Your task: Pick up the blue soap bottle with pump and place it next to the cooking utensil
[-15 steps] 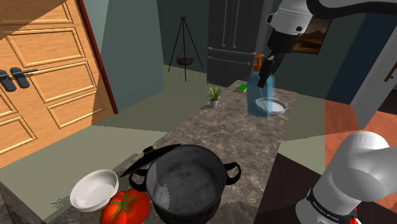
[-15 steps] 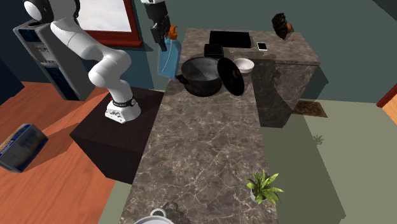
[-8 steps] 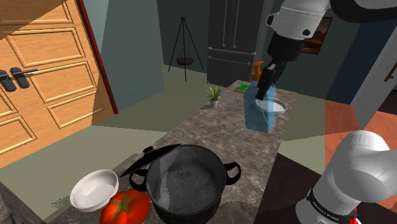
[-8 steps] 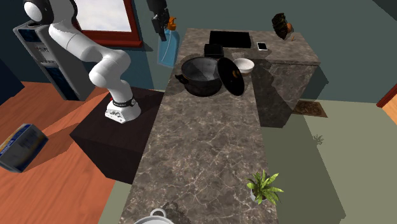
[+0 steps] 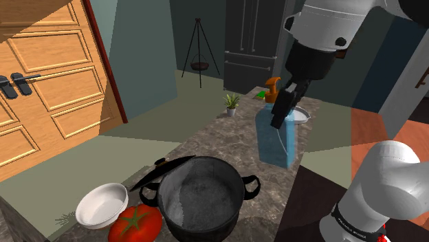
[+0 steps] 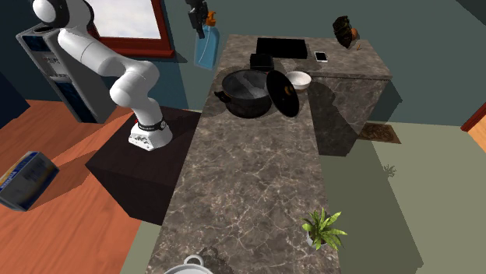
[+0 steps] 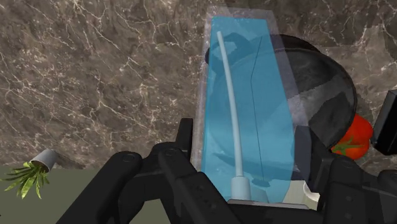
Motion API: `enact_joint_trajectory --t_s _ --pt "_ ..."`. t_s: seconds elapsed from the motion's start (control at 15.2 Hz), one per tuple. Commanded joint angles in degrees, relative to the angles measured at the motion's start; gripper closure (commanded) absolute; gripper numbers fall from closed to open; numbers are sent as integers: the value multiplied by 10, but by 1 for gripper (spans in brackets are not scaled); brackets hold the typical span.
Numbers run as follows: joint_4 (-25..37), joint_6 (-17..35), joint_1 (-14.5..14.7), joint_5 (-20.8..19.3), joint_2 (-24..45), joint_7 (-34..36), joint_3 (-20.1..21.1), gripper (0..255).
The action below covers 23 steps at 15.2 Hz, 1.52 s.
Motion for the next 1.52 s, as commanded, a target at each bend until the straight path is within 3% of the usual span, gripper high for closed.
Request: enact_joint_trajectory --t_s 0.0,0.53,1.45 --pt "15 -7 4 17 3 28 27 255" --pt "92 -17 -1 71 40 136 138 255" --pt "-32 70 21 105 0 131 168 255"
